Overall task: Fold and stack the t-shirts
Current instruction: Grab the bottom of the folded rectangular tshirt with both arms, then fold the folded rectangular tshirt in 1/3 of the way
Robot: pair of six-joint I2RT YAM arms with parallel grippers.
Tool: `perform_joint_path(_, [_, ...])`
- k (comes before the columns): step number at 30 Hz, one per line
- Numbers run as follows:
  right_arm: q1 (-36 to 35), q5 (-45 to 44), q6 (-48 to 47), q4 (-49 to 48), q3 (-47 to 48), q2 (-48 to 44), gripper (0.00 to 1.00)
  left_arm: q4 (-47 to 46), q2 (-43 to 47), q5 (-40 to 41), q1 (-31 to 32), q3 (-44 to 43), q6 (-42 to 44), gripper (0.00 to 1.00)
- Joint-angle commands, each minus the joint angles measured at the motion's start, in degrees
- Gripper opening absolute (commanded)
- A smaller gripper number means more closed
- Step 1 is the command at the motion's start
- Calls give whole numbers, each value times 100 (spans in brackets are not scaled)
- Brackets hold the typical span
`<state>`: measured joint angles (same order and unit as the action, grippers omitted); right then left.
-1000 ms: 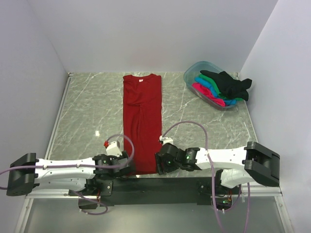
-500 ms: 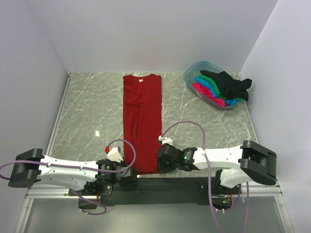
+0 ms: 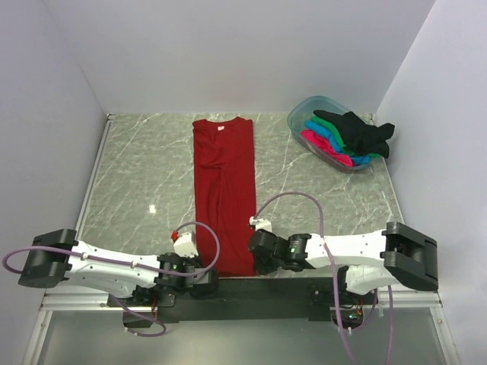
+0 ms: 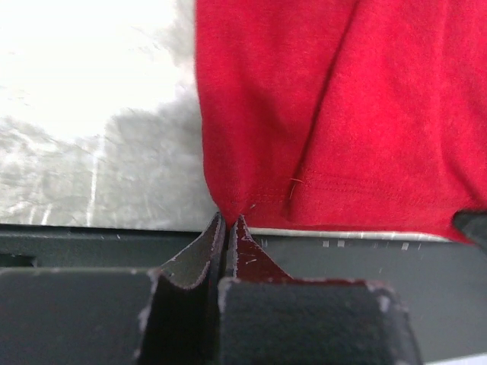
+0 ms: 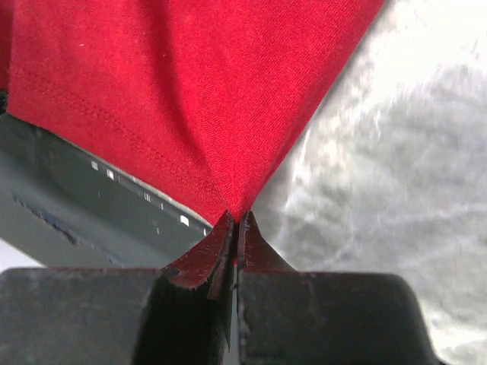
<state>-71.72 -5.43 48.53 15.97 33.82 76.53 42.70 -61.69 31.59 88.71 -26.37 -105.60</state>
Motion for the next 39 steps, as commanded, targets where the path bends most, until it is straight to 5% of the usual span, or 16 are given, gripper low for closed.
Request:
perform_joint_path(1, [-201,-55,68,504,-60,-410,0,-68,-106,-101,295,-96,382,0])
perform_joint_path(8, [-527,-45,376,706,-245,-1087,0,11,-133,-101,744,-491,93,0])
perform_joint_path(18, [-19,-1021,-334,1190,738,-983,0,-112,420,1225,736,-844,-207,0])
perform_joint_path(27, [1248,-573,-1636,610,1381,-403,0,-1807,1827,1060,-1335,-167,2411,0])
perform_joint_path(39, [2355,-187,-2506,337,2488,792,0,-3161,422,269,-3534,-703,4758,0])
